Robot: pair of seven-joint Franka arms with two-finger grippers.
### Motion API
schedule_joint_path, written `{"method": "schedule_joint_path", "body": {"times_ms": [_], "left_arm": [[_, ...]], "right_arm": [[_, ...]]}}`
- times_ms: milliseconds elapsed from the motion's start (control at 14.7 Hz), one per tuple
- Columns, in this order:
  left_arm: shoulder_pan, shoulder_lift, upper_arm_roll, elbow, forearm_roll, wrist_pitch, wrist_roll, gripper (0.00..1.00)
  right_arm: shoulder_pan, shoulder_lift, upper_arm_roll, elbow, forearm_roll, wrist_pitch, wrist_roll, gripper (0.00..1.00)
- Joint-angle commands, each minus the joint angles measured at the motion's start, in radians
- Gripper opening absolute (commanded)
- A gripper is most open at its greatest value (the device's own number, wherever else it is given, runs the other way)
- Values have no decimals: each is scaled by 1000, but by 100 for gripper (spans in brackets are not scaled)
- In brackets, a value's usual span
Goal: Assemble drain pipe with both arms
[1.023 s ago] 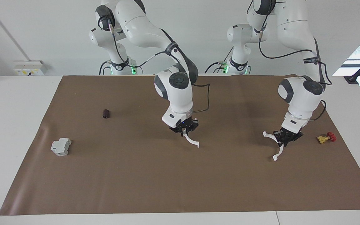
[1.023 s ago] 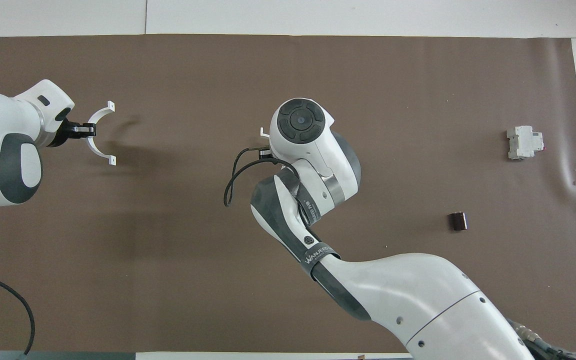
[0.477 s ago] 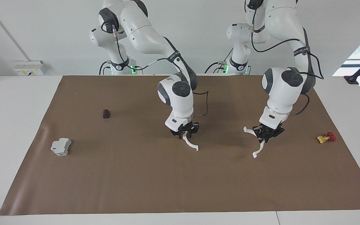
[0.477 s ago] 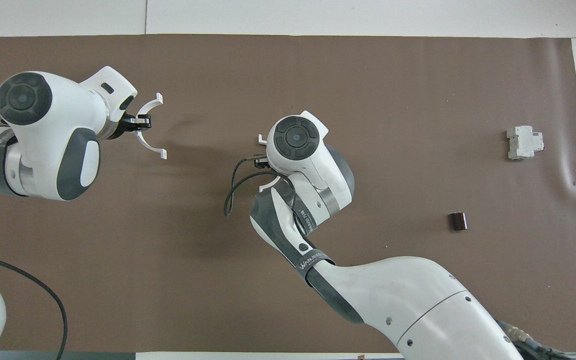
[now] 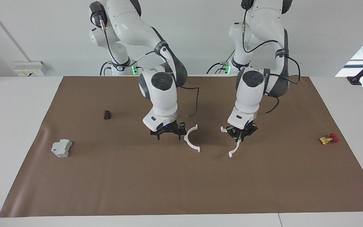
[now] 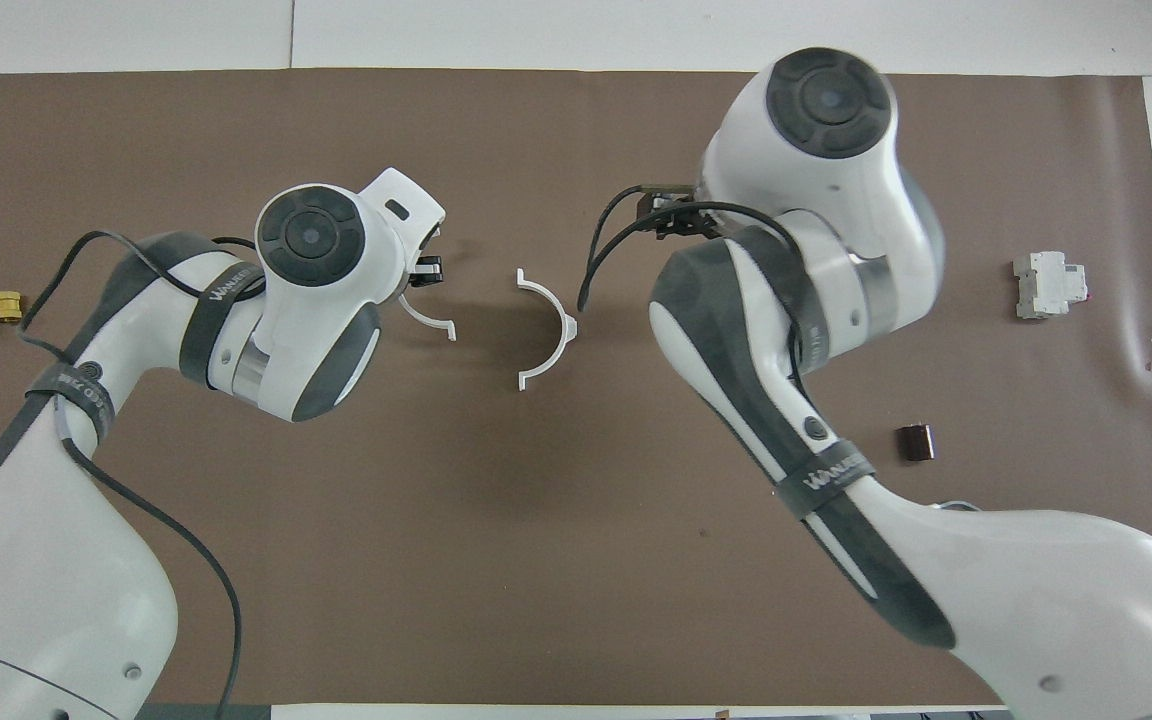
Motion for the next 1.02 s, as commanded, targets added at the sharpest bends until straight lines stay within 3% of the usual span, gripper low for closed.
{"method": "schedule_joint_path", "body": {"times_ms": [0, 205, 409, 818, 955], "left_arm": [[-61, 65, 18, 46, 30, -22, -61, 0], [-101, 68, 16, 26, 97, -18, -122, 0], [-145, 56, 16, -9, 104, -14, -149, 0], [-181, 33, 16, -53, 165, -10, -213, 0], [-185, 33, 16, -63, 165, -8, -213, 0]], "right_arm": [[-89, -139, 15, -27, -8, -156, -69, 100], [-154, -237, 15, 8, -38, -345, -146, 100], [-220, -303, 15, -13, -37, -430, -229, 100], [-272, -433, 12, -237, -35, -393, -339, 100], [-291, -434, 18, -243, -37, -361, -344, 100]]}}
